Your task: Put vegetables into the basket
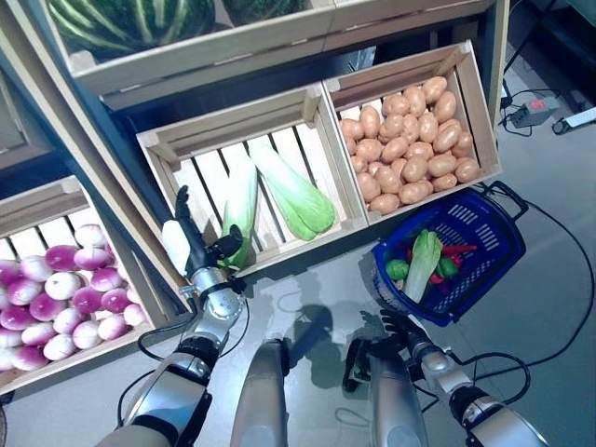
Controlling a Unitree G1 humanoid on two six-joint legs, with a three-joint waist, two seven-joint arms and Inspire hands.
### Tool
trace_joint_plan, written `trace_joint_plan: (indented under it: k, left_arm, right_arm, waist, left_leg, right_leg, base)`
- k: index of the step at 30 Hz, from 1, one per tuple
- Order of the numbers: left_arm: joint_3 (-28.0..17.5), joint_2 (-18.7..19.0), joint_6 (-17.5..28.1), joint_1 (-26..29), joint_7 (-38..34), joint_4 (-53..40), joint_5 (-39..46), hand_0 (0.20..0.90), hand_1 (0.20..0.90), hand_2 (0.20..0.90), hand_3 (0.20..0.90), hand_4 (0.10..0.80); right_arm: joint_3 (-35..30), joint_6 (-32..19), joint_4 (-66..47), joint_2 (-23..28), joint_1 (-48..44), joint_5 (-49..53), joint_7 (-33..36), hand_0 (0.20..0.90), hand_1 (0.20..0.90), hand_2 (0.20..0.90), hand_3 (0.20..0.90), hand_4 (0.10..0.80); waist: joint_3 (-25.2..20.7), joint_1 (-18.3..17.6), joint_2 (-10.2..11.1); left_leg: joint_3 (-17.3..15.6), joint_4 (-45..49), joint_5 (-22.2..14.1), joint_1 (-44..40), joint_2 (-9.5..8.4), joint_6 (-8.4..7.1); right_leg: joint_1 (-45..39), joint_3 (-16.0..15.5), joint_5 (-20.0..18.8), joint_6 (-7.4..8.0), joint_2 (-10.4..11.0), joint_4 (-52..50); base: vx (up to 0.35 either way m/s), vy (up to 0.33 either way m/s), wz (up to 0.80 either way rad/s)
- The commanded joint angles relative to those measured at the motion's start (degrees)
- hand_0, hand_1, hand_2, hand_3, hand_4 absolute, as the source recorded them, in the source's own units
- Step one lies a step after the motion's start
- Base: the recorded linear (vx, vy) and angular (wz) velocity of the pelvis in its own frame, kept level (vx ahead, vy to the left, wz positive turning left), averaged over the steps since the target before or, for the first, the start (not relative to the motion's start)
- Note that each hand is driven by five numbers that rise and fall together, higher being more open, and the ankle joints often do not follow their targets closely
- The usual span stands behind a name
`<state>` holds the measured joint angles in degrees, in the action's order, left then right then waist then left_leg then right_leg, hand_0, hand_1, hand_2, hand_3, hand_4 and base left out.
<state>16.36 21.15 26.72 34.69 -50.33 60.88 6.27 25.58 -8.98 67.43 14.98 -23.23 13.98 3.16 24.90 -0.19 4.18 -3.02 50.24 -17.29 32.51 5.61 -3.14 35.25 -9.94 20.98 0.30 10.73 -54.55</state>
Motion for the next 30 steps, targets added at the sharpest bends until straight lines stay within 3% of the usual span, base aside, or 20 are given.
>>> trace_joint_plan:
  k: [1, 10, 14, 20, 25, 30]
  left_arm:
    - [-2.92, 4.41, 1.92, 7.55, 1.34, 0.27, 5.66, 0.9, 0.9, 0.9, 0.9, 0.8]
    - [-0.57, 8.38, 1.02, 14.38, 8.07, 2.29, 8.38, 0.9, 0.9, 0.9, 0.9, 0.8]
    - [1.22, 11.1, -1.87, 18.08, 10.0, 2.97, 10.62, 0.9, 0.9, 0.9, 0.9, 0.8]
    - [2.0, 11.89, -0.98, 21.27, 19.39, 5.05, 17.28, 0.9, 0.9, 0.9, 0.9, 0.8]
    - [2.4, 11.23, 3.3, 20.63, 25.6, 3.43, 20.92, 0.9, 0.9, 0.9, 0.9, 0.8]
    - [1.19, 11.36, 9.53, 17.48, 18.67, -2.31, 13.29, 0.9, 0.9, 0.9, 0.9, 0.8]
  right_arm:
    - [0.25, -1.02, 0.39, 2.54, 1.69, -1.64, 4.55, 0.9, 0.9, 0.9, 0.9, 0.8]
    - [1.22, -3.42, -0.97, 4.95, 1.29, -4.28, 5.3, 0.9, 0.9, 0.9, 0.9, 0.8]
    - [3.04, -5.5, -3.63, 5.92, 0.38, -5.11, 6.47, 0.9, 0.9, 0.9, 0.9, 0.8]
    - [3.53, -4.58, -4.42, 6.23, -1.84, -5.05, 9.01, 0.9, 0.9, 0.9, 0.9, 0.8]
    - [2.93, -3.91, -4.18, 6.51, -1.79, -5.44, 9.73, 0.9, 0.9, 0.9, 0.9, 0.8]
    - [1.88, -5.54, -4.13, 6.75, 0.71, -5.81, 9.3, 0.9, 0.9, 0.9, 0.9, 0.8]
  waist:
    - [-1.36, -0.7, -0.84]
    - [0.91, -2.11, 0.22]
    - [2.47, -2.28, 1.2]
    - [4.17, -2.28, 2.3]
    - [4.83, -2.05, 2.75]
    - [4.86, -1.37, 3.03]
  left_leg:
    - [-2.2, 1.55, -4.95, -1.68, -1.35, 4.98]
    - [-2.37, 6.46, -6.28, 4.02, -1.2, 5.78]
    - [-2.05, 8.55, -6.45, 7.66, -1.0, 6.04]
    - [-1.59, 9.39, -5.77, 12.1, -0.75, 6.06]
    - [-1.3, 8.27, -5.39, 12.52, -0.82, 5.94]
    - [-0.97, 6.7, -5.09, 11.64, -1.13, 5.78]
  right_leg:
    - [-3.26, 2.97, 1.01, -1.46, -1.47, -0.11]
    - [2.82, 4.06, 1.0, -1.28, -2.57, -3.73]
    - [6.32, 4.35, 0.86, -1.16, -3.28, -5.59]
    - [10.63, 4.23, 0.3, -1.21, -4.14, -6.97]
    - [11.03, 4.06, -0.32, -1.03, -4.6, -6.16]
    - [9.99, 3.49, -0.93, -0.9, -4.75, -4.65]
  base:
    - [-0.062, 0.004, 0.01]
    - [-0.07, 0.011, 0.08]
    - [-0.076, -0.02, 0.05]
    - [-0.075, -0.033, 0.17]
    - [-0.017, -0.03, 0.12]
    - [0.035, -0.054, 0.02]
